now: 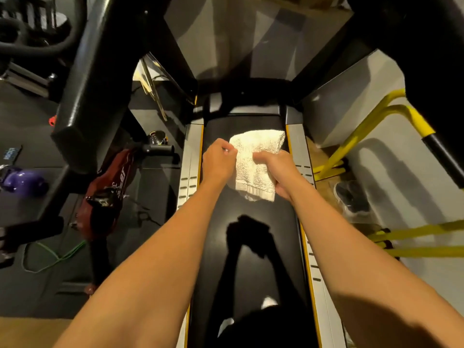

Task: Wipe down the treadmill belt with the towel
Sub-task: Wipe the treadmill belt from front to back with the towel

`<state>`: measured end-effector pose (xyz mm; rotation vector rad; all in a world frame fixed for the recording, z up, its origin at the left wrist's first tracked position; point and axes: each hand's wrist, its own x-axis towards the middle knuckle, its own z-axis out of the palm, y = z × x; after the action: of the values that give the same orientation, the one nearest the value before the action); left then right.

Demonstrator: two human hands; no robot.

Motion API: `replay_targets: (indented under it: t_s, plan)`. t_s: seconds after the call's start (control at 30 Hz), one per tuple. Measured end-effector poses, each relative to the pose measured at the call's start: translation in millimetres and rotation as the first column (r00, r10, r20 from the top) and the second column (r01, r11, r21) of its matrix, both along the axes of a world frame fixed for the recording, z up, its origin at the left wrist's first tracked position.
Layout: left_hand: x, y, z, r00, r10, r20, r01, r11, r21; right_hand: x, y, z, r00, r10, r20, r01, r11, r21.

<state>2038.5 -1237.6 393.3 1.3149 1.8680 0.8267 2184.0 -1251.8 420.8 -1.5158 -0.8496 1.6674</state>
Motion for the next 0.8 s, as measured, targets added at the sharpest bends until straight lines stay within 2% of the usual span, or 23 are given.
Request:
replay_targets:
  t_s: [0.27,0.5,0.6,0.7,0.8]
  plan:
    - [27.6,142.7,-56.1,0.987,0.001,0.163,0.019,0.992,-0.126,10.6,152.0,-61.9,0.999,0.016,0.046,-0.016,1.0,0.003]
    - [18.6,253.8,-126.3,0.96,0.065,0.272,-0.019,0.986,-0.168,-6.7,263.8,-135.8,0.998,-0.003,0.056,0.004,1.0,-0.005]
    - [8.1,299.8,-165.9,0.953,0.069,0.294,-0.011,0.981,-0.194,-17.8,307.8,-173.6,0.995,0.004,0.097,-0.004,1.0,-0.004]
    - [-1.6,345.3,-215.6,0.958,0.026,0.287,0.027,0.983,-0.182,-31.0,354.8,-223.3,0.99,-0.063,0.124,0.06,0.998,0.024]
    - [-10.7,383.4,-272.8,0.949,0.049,0.311,0.014,0.981,-0.196,-43.6,391.3,-281.3,0.992,-0.077,0.1,0.071,0.996,0.061]
